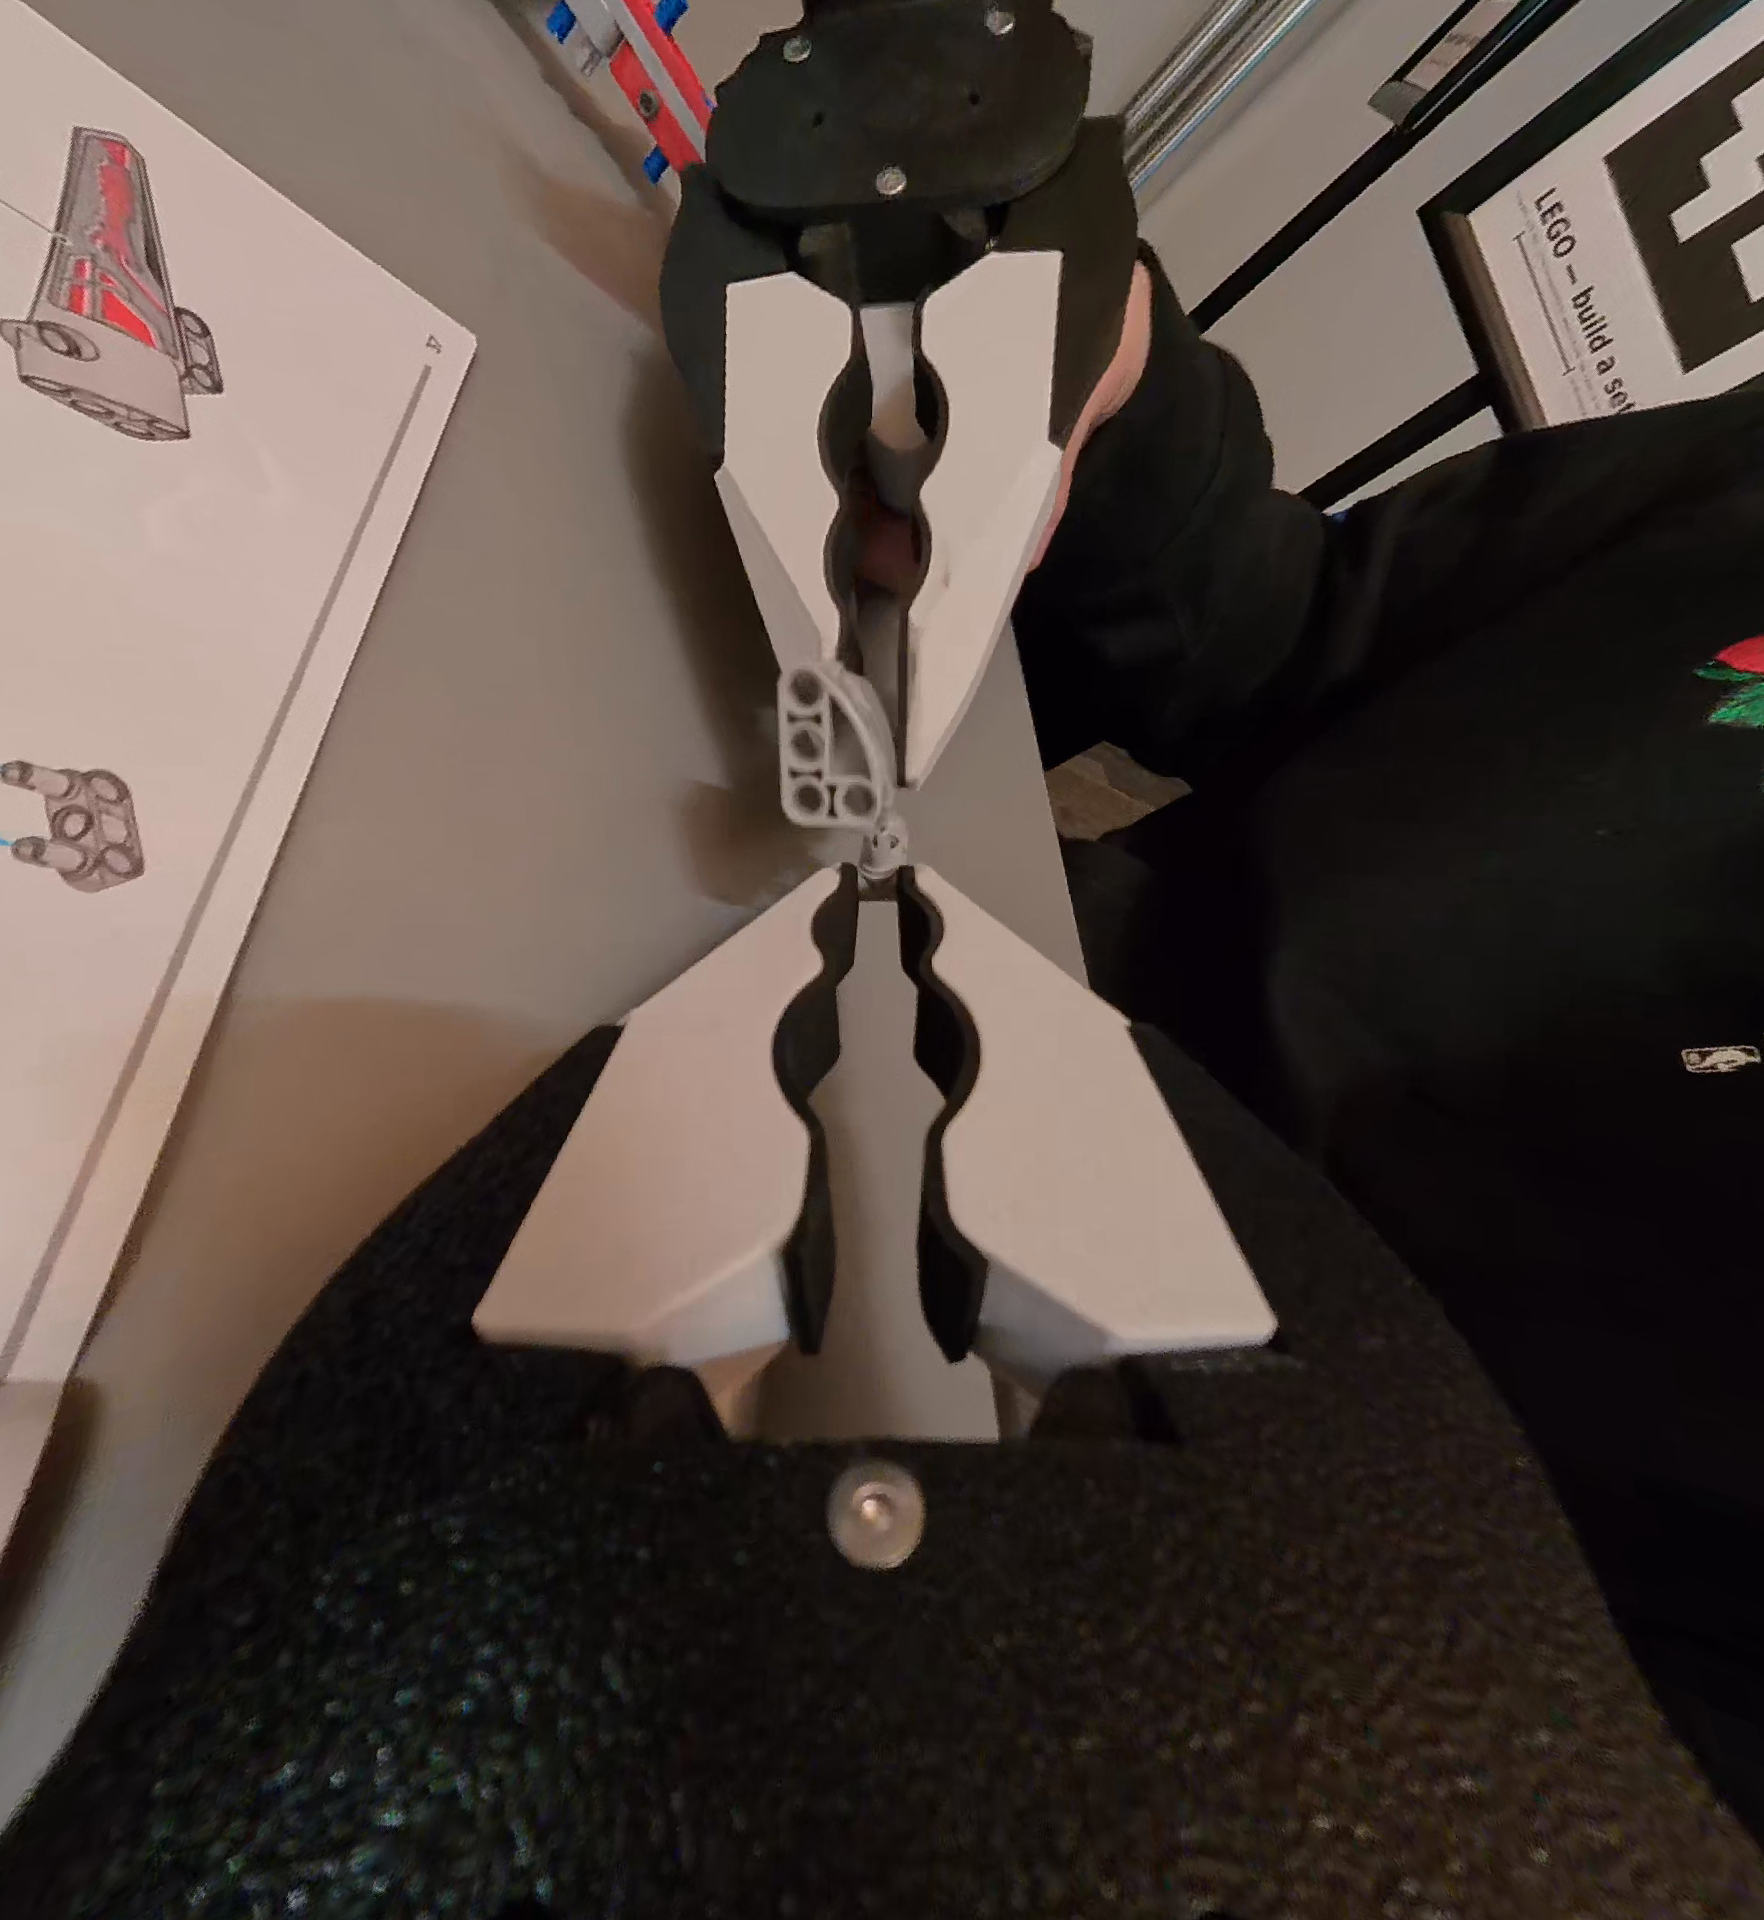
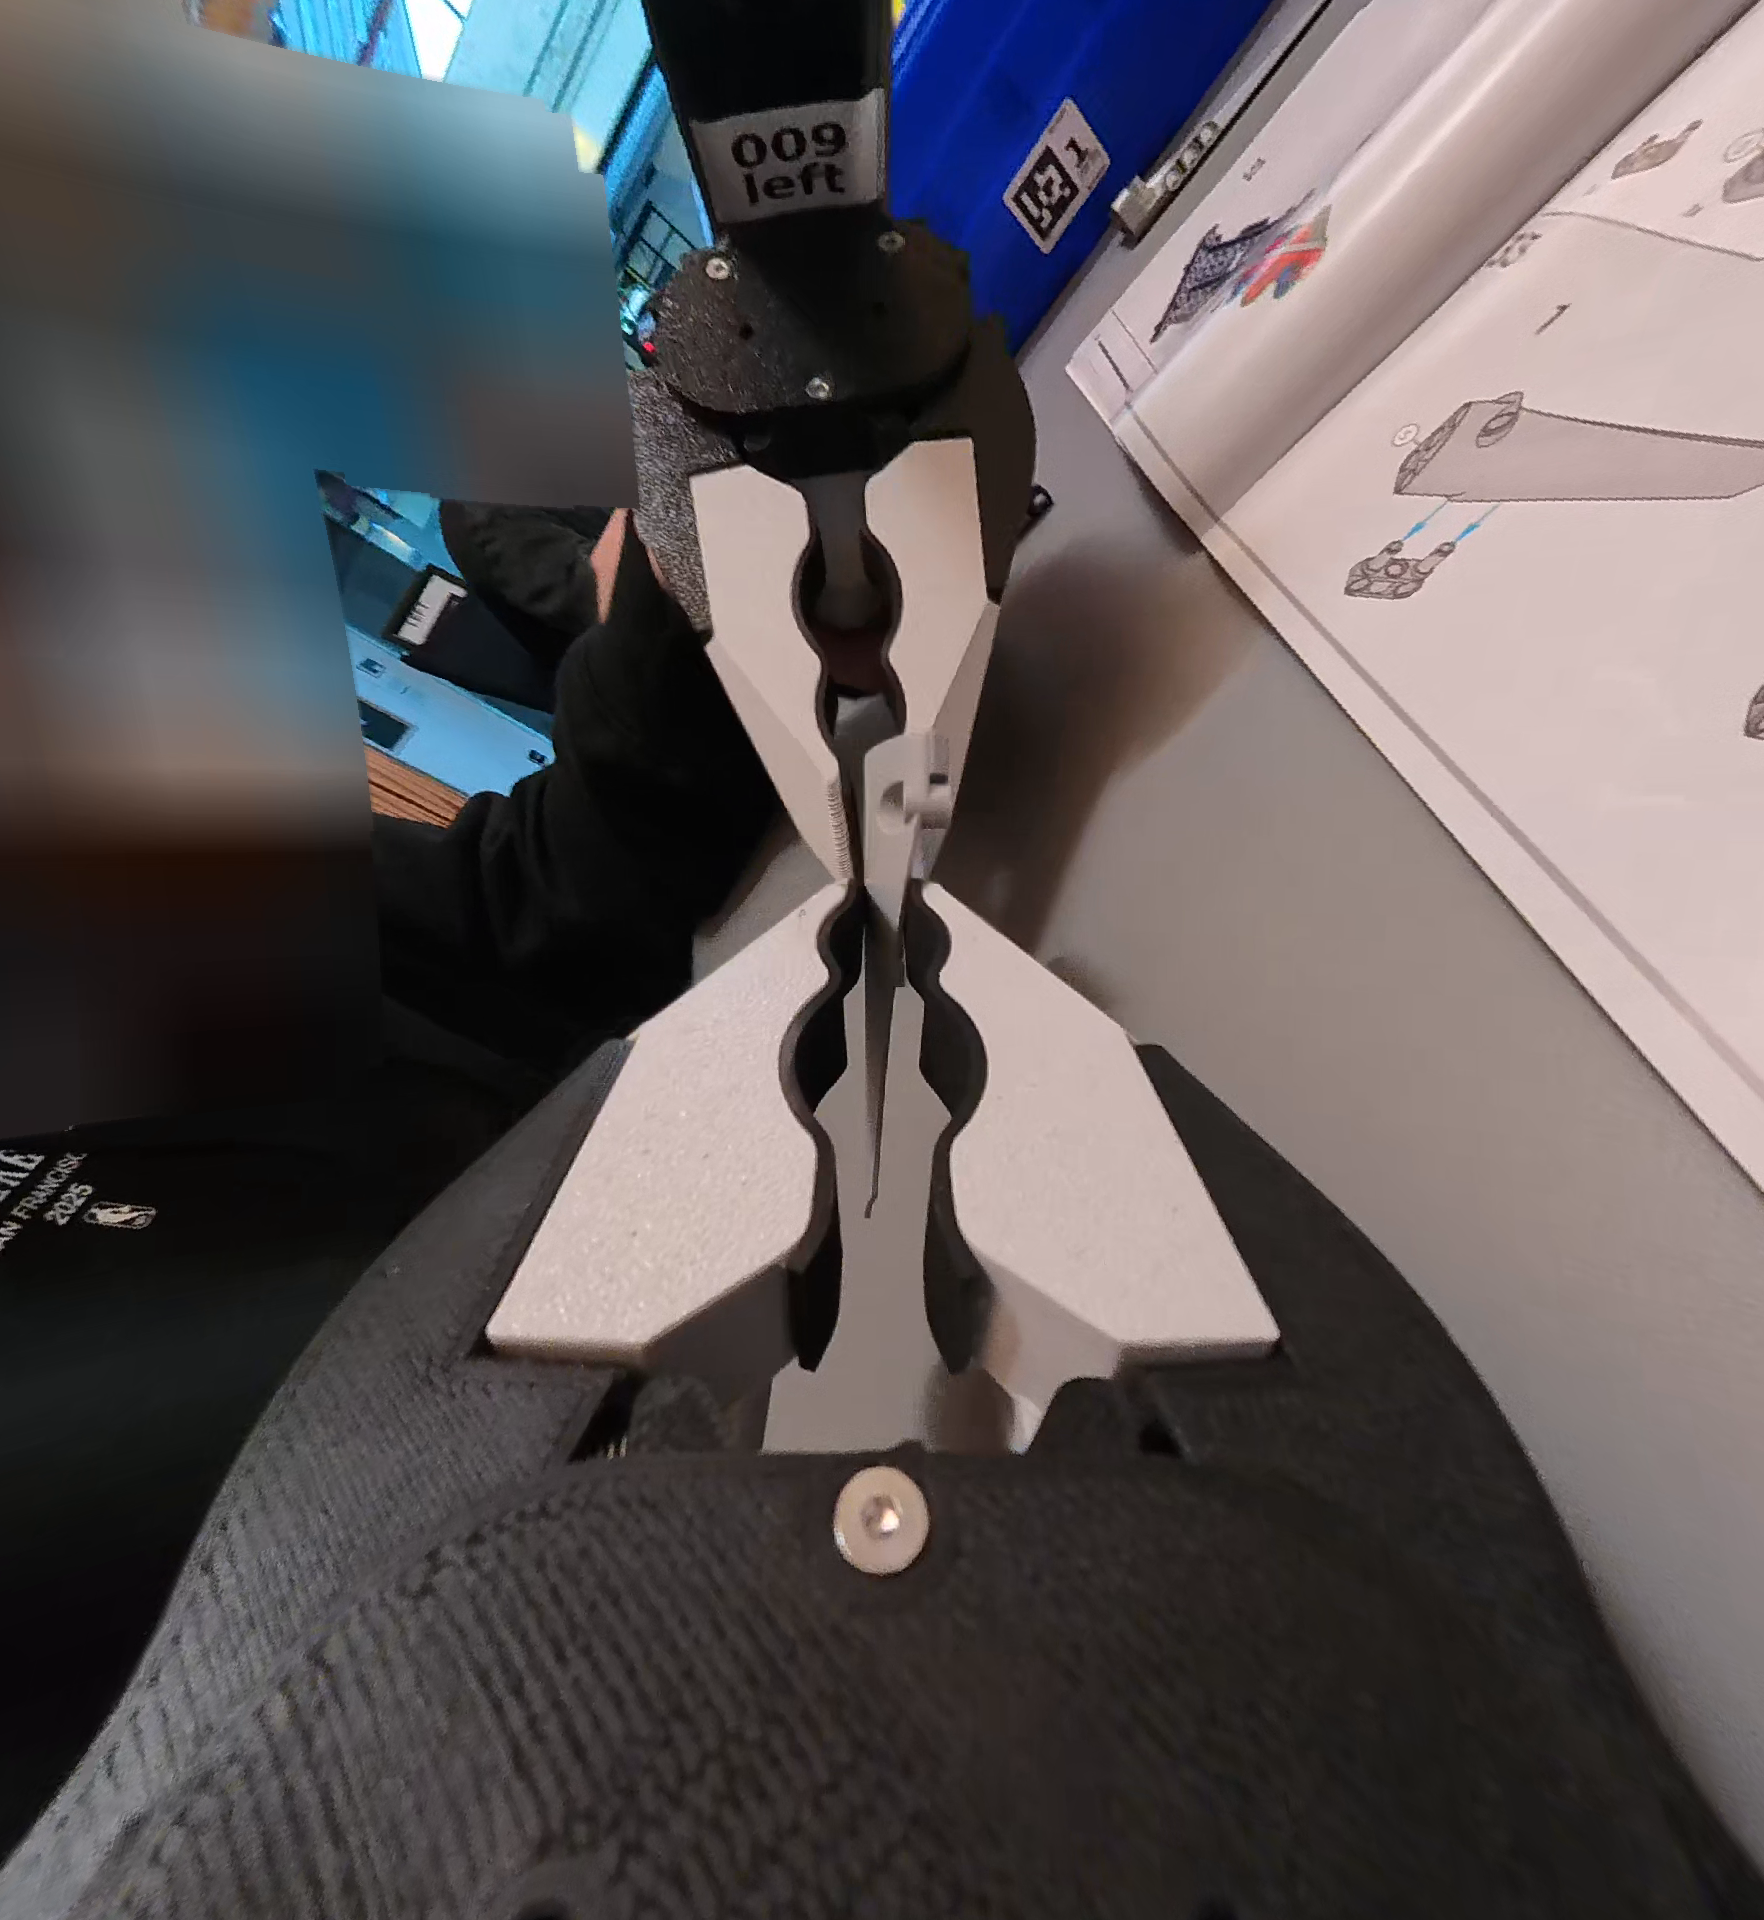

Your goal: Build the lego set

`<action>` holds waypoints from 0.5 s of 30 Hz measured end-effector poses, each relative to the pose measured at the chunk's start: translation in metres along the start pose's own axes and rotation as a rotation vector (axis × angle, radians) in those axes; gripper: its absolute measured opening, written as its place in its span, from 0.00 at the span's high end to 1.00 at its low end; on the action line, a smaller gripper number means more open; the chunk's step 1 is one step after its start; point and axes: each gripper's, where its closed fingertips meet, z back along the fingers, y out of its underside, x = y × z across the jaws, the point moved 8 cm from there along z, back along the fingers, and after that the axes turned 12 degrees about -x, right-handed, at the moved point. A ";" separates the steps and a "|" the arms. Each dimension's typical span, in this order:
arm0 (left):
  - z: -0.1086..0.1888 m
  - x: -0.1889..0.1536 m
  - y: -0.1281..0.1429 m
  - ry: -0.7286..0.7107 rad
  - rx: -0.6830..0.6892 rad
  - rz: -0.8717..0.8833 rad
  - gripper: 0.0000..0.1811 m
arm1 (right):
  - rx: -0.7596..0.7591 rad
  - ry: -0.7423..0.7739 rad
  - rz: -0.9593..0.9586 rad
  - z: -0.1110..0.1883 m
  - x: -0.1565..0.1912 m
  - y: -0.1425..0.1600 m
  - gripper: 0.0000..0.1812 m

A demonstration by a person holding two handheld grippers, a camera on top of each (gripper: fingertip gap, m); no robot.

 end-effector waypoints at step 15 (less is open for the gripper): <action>0.001 0.008 0.000 -0.065 -0.033 0.015 0.98 | 0.015 0.099 0.016 -0.003 -0.005 0.001 0.97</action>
